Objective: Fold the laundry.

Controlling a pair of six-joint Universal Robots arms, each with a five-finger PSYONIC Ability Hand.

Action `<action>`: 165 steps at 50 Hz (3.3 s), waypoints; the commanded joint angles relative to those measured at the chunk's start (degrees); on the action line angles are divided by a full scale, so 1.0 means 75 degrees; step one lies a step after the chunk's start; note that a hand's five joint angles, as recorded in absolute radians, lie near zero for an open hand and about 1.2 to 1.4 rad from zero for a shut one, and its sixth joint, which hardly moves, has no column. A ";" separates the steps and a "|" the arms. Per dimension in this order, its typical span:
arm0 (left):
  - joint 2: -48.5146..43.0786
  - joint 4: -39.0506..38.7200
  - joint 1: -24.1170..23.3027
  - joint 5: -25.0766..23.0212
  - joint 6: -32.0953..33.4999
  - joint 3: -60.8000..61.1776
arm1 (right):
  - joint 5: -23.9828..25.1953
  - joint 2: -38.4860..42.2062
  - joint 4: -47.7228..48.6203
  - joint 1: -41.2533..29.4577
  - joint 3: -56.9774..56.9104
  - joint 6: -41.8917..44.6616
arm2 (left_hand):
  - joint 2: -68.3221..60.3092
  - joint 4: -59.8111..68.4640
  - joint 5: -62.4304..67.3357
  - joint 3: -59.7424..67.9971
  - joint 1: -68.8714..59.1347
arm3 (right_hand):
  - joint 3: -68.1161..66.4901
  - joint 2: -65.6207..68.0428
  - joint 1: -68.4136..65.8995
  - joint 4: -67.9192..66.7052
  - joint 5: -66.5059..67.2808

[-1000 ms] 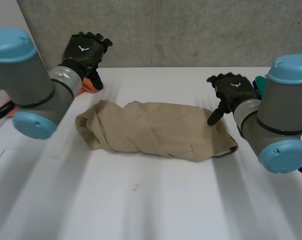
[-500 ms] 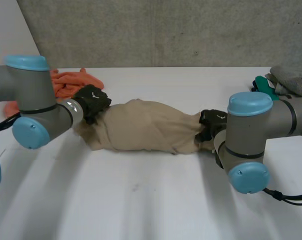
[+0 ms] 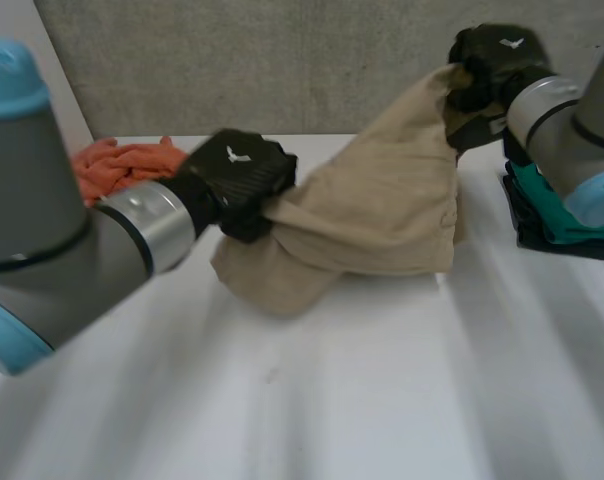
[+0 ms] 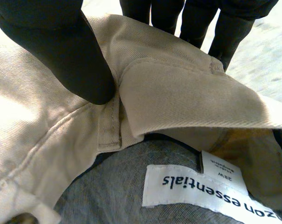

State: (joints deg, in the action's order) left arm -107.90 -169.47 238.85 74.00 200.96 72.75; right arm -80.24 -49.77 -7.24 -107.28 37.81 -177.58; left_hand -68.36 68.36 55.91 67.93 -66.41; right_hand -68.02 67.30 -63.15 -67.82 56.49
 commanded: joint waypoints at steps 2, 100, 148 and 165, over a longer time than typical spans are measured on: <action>-0.1571 -0.0150 -0.0463 0.0467 -0.0041 -0.0206 | 0.0176 0.2274 -0.0488 -0.0461 -0.1642 0.0601 | 0.0629 -0.0627 -0.0302 -0.0571 0.0368 | -0.1017 0.1113 -0.1667 -0.1044 0.1222; 0.0899 0.3542 0.0311 0.1358 0.2124 -0.2950 | 0.0820 -0.3478 -0.4576 0.0546 0.1851 0.3743 | -0.1551 0.1553 0.1878 0.1609 -0.1812 | -0.1597 0.1693 -0.2247 -0.1624 0.1802; -0.1432 -0.1579 0.0392 0.1887 0.1412 0.0212 | 0.0304 -0.1299 0.2887 -0.0638 0.5527 0.3732 | -0.1551 0.1553 0.1878 0.1609 -0.1812 | -0.1597 0.1693 -0.2247 -0.1624 0.1802; -0.0309 0.0493 0.0040 0.1934 0.1365 0.2452 | 0.0140 -0.2879 -0.1294 -0.0204 0.7568 0.5899 | -0.1551 0.1553 0.1878 0.1609 -0.1812 | -0.1597 0.1693 -0.2247 -0.1624 0.1802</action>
State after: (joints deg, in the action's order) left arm -115.37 -173.52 239.93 88.52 210.99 87.74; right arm -78.54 -63.56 0.07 -110.19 92.20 -141.03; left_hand -68.73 68.60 58.06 68.19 -65.50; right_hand -68.27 67.58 -64.29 -68.58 58.54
